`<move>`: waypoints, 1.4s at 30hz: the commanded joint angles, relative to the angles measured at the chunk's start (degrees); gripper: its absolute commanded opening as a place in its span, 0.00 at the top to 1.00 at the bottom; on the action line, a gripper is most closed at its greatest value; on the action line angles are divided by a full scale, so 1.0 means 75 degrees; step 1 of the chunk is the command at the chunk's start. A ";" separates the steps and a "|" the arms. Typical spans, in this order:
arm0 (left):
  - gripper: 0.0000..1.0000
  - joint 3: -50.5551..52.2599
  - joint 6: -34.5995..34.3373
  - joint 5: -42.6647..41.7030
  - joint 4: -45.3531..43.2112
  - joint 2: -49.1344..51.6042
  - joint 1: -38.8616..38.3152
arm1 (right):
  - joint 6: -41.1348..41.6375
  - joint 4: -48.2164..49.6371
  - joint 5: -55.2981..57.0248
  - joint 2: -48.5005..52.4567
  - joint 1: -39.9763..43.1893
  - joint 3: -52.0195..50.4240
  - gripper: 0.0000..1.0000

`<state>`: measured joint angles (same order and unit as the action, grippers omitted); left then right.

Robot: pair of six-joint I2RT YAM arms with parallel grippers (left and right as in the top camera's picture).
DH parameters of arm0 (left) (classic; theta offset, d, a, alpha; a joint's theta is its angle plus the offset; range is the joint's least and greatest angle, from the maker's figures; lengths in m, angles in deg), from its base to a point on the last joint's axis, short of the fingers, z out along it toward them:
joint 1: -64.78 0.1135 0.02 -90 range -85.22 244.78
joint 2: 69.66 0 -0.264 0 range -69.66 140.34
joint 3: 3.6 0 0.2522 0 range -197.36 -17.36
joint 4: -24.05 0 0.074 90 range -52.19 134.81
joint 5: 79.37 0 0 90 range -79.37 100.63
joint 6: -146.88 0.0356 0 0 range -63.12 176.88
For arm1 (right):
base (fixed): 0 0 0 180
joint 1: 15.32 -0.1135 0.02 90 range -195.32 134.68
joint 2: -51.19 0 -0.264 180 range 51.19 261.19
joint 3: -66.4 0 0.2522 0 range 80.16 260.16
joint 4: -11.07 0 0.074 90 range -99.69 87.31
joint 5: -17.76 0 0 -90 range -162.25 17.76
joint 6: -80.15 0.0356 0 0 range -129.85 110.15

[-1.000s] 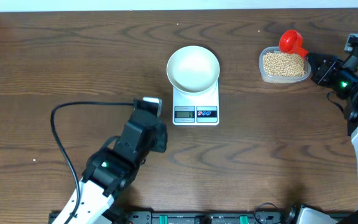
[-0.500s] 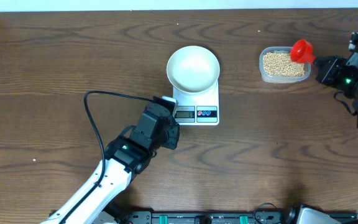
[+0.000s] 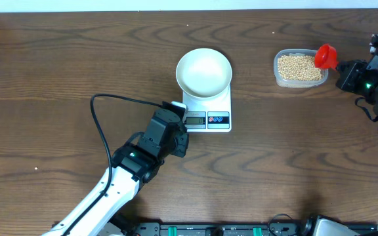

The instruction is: Scoop item into bowl and weigh 50g on scale

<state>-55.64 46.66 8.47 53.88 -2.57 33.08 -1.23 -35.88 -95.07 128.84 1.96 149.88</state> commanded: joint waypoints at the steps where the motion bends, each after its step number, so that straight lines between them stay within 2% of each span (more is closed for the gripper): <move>1: 0.70 -0.0009 0.0399 0.0262 -0.0041 0.0032 0.0017 | -0.0143 -0.0003 0.0122 0.0064 -0.0061 0.0146 0.99; 9: 0.60 -0.0012 0.0764 0.0259 -0.0280 0.0026 0.0017 | -0.0192 -0.0015 0.0315 0.0152 -0.0061 0.0146 0.99; 11: 0.49 -0.0012 0.0764 0.0262 -0.0277 0.0026 0.0020 | -0.0192 -0.0070 0.0318 0.0184 -0.0061 0.0146 0.99; 14: 0.20 -0.0012 0.0761 0.0259 -0.0274 0.0026 0.0020 | -0.0204 -0.0079 0.0315 0.0204 -0.0061 0.0143 0.99; 15: 0.14 -0.0012 0.0761 0.0259 -0.0274 0.0026 0.0020 | -0.0271 -0.0087 0.0312 0.0207 -0.0061 0.0143 0.99; 23: 0.13 -0.0012 0.0761 0.0259 -0.0274 0.0035 0.0017 | -0.0670 -0.0329 0.0315 0.0207 -0.0067 0.0143 0.99; 42: 0.13 -0.0012 0.0758 0.0259 -0.0280 0.0012 0.0020 | -0.0807 -0.0353 0.0318 0.0216 -0.0067 0.0143 0.99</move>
<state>-55.64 51.86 9.70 52.03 -2.57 33.08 -6.03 -38.46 -92.98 130.30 1.96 149.85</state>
